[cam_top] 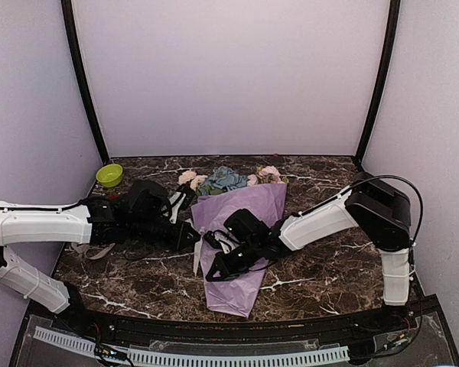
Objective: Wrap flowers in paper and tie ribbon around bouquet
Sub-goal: Pick up the folded bouquet from the center of the board.
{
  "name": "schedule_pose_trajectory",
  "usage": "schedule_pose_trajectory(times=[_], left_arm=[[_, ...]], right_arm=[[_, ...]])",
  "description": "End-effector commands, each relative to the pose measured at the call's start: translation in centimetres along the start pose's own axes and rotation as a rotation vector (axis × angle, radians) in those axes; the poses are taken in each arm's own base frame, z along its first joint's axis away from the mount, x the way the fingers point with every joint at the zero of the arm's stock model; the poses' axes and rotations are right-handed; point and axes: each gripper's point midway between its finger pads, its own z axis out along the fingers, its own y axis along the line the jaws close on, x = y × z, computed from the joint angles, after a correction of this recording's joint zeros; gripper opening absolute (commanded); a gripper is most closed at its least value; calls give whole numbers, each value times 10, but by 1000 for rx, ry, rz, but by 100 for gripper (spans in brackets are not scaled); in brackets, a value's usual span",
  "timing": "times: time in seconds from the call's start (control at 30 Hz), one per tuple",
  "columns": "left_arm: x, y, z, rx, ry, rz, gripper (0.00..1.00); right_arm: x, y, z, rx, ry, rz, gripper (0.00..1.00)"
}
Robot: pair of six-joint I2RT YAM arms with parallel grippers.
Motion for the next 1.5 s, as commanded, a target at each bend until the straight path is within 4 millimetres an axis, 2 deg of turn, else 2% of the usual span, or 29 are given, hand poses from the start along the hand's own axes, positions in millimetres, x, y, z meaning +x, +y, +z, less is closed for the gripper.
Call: schedule_pose_trajectory(times=[0.0, 0.13, 0.33, 0.53, 0.73, 0.77, 0.83, 0.9, 1.0, 1.1, 1.17, 1.2, 1.3, 1.47], left_arm=[[11, 4, 37, 26, 6, -91, 0], [35, 23, 69, -40, 88, -122, 0], [57, 37, 106, -95, 196, -160, 0], [72, 56, 112, -145, 260, -200, 0], [82, 62, 116, -142, 331, -220, 0], [84, 63, 116, -144, 341, -223, 0], [85, 64, 116, -148, 349, -231, 0], [86, 65, 115, -146, 349, -234, 0], [87, 65, 115, -143, 348, -237, 0], [89, 67, 114, -143, 353, -246, 0], [89, 68, 112, -143, 346, -247, 0], [89, 67, 112, -142, 344, -246, 0], [89, 68, 110, -146, 339, -248, 0], [91, 69, 111, -145, 343, -250, 0]], right_arm=[[34, -45, 9, 143, 65, 99, 0], [28, -41, 6, 142, 42, 92, 0], [21, -32, 0, 128, 13, 91, 0], [13, -24, -14, 149, -14, 66, 0], [7, -8, -53, 200, -50, 44, 0], [9, -8, -61, 217, -54, 49, 3], [17, -16, -80, 257, -68, 101, 18], [31, -36, -100, 295, -90, 196, 32], [52, -68, -130, 310, -155, 343, 49], [58, -90, -144, 248, -225, 471, 64], [53, -97, -145, 188, -275, 514, 68], [44, -96, -144, 150, -306, 504, 68], [31, -95, -133, 115, -308, 491, 68], [27, -101, -111, 10, -325, 561, 68]])
